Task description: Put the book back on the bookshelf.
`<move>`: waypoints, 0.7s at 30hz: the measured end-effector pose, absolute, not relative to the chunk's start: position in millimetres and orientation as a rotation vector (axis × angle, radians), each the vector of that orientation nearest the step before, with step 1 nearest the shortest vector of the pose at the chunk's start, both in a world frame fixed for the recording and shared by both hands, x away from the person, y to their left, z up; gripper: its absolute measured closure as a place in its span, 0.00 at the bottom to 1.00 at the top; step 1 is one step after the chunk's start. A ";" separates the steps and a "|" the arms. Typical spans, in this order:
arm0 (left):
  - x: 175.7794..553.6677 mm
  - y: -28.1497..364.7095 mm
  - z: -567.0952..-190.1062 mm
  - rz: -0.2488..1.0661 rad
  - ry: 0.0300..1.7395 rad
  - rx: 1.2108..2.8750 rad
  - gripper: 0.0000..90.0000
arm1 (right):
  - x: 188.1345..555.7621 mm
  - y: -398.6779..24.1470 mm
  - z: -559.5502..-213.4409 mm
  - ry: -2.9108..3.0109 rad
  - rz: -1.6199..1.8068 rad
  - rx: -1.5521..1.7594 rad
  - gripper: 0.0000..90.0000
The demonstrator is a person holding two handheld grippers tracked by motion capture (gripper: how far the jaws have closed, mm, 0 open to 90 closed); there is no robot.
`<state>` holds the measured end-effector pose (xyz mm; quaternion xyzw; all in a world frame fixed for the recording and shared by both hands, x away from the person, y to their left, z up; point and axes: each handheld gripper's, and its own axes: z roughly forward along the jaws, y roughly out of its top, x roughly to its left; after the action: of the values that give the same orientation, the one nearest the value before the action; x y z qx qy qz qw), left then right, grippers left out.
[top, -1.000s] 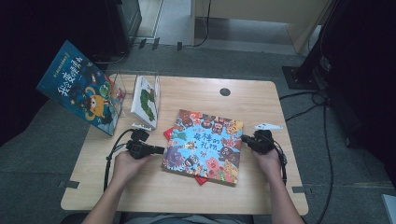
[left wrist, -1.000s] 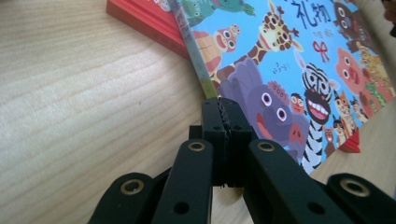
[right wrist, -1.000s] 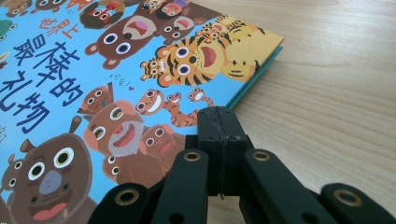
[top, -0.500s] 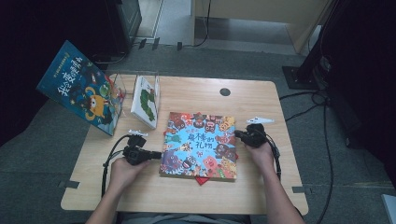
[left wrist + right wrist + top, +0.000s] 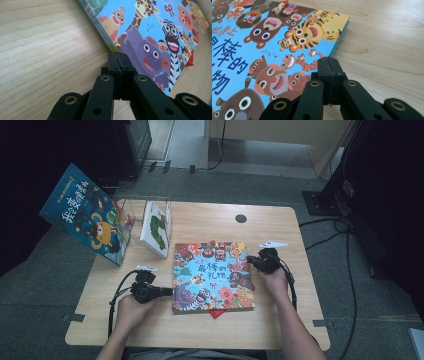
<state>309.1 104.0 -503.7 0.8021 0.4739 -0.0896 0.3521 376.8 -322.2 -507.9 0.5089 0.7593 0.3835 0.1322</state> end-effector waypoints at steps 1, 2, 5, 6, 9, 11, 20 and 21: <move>308.1 103.2 -503.8 -0.232 1.227 2.074 1.00 | 377.4 -322.3 -507.5 2.203 1.110 1.478 1.00; 307.0 102.3 -503.8 -0.237 1.223 2.078 1.00 | 378.0 -322.3 -507.0 2.199 1.115 1.480 0.99; 303.0 97.9 -503.9 -0.243 1.219 2.080 1.00 | 378.9 -324.1 -504.6 2.184 1.137 1.484 0.98; 301.9 96.4 -503.8 -0.241 1.214 2.085 1.00 | 378.8 -324.9 -503.6 2.179 1.140 1.482 0.98; 298.2 87.3 -503.7 -0.250 1.193 2.100 1.00 | 377.7 -326.3 -501.9 2.170 1.141 1.485 0.98; 297.0 82.7 -503.9 -0.256 1.185 2.103 1.00 | 377.0 -327.5 -501.1 2.166 1.143 1.484 0.98; 294.9 59.5 -506.8 -0.283 1.136 2.150 1.00 | 370.4 -332.2 -498.6 2.156 1.137 1.478 0.99; 295.1 56.1 -507.0 -0.289 1.123 2.155 1.00 | 369.4 -332.7 -498.8 2.157 1.136 1.480 0.98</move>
<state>295.1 56.1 -507.0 0.8281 0.4315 -0.1109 0.3402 369.4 -332.7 -498.8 0.5134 0.7485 0.3941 0.1445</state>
